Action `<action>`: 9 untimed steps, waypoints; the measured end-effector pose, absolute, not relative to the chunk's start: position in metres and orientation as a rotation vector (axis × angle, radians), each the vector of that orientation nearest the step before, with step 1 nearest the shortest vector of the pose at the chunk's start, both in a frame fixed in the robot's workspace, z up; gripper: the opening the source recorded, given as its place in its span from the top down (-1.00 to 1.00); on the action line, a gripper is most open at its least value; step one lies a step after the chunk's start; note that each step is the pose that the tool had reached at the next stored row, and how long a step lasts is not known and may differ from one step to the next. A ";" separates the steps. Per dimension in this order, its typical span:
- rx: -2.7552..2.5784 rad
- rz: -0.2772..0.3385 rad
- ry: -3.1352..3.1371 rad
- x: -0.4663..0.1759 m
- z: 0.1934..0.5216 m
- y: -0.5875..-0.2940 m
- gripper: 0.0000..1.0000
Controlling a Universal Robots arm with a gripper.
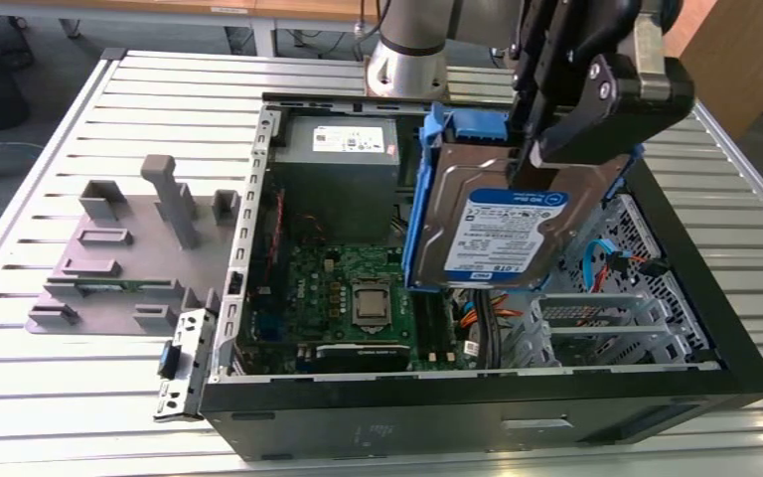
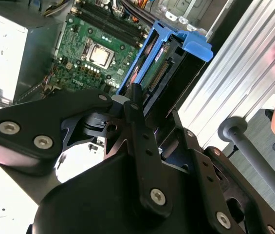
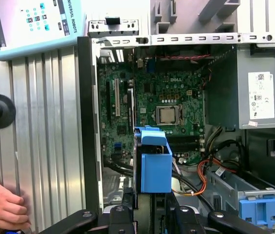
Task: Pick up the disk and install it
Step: 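Pick up the disk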
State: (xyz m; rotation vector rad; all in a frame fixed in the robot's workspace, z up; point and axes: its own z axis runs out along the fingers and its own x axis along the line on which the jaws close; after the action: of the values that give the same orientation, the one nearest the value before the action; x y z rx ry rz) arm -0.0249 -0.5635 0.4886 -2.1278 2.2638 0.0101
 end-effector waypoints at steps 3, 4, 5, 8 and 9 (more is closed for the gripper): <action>-2.128 0.011 2.264 -0.017 0.488 -0.564 0.30; -2.128 0.011 2.264 -0.014 0.488 -0.564 0.30; -2.129 0.012 2.265 -0.011 0.488 -0.565 0.30; -2.129 0.013 2.265 -0.003 0.488 -0.565 0.30; -2.129 0.013 2.265 0.000 0.488 -0.566 0.30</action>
State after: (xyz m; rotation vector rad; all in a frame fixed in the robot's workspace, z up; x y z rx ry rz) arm -0.0004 -0.5655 0.4884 -2.1292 2.2653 0.0131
